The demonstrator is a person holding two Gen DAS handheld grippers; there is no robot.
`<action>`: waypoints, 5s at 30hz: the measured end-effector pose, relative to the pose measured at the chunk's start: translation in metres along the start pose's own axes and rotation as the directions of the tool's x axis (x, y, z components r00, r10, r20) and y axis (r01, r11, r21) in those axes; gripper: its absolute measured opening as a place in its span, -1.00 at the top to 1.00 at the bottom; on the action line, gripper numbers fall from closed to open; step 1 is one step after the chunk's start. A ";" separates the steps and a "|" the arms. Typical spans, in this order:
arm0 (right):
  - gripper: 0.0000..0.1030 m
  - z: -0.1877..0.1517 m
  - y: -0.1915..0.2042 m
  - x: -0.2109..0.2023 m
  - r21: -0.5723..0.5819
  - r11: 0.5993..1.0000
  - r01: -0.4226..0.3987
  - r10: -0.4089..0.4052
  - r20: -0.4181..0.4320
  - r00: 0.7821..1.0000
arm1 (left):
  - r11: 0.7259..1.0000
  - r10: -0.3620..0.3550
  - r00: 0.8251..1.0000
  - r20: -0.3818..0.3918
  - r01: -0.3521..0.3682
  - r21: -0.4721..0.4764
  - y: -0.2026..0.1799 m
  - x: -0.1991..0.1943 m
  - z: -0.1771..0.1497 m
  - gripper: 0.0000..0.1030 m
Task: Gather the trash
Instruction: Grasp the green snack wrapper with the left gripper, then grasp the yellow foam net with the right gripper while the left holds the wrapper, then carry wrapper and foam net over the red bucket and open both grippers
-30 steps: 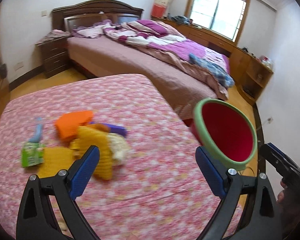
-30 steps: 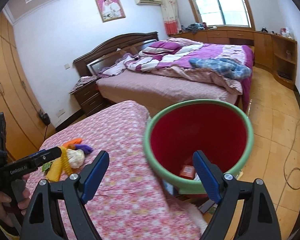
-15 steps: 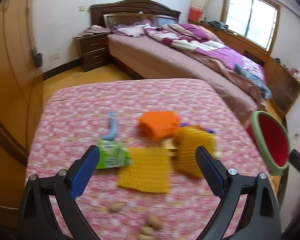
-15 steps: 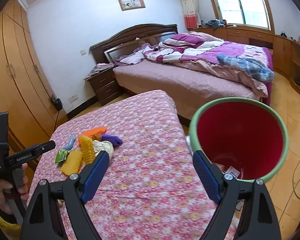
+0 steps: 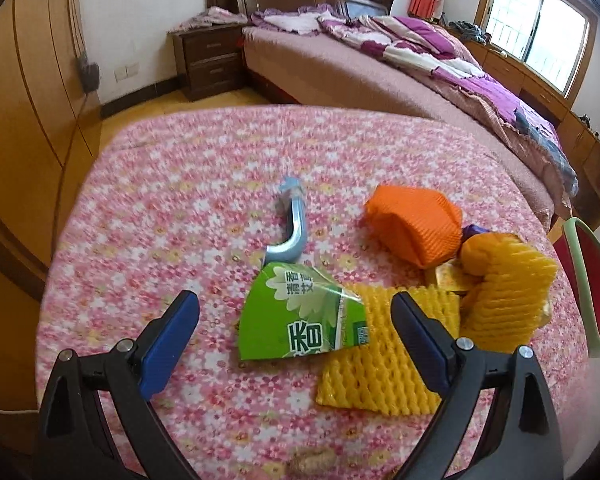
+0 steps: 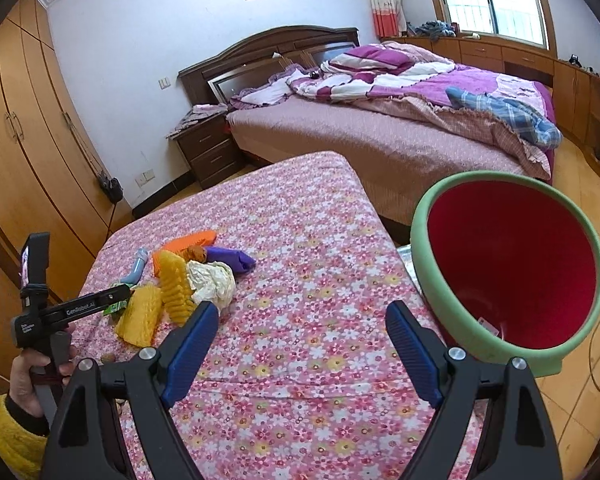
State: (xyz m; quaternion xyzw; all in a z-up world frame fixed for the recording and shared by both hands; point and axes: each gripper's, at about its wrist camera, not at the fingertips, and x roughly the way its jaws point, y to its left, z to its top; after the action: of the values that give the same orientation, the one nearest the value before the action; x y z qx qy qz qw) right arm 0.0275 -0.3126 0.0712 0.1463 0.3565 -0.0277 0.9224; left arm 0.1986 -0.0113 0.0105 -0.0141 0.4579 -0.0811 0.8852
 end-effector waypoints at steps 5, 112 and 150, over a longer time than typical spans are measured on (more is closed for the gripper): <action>-0.70 -0.001 0.006 0.010 -0.012 1.000 -0.007 0.007 -0.019 1.000 | 1.000 0.002 0.999 -0.033 -0.003 -0.031 0.006 0.017 -0.004 -0.77; 0.80 -0.012 -0.131 -0.068 0.141 0.990 0.022 -0.037 0.111 0.993 | 0.930 -0.264 0.960 0.089 0.229 0.287 -0.228 -0.096 -0.044 -0.30; 0.04 -0.027 -0.223 -0.089 0.303 0.947 0.103 -0.160 0.169 0.973 | 0.760 -0.490 0.864 -0.115 0.488 0.428 -0.400 -0.029 -0.030 -0.30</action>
State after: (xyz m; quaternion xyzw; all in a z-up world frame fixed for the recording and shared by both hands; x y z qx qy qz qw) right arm -0.0911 -0.5223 0.0557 0.2535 0.2671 -0.1558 0.9166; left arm 0.1054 -0.3997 0.0563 0.0687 0.4055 -0.4112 0.8135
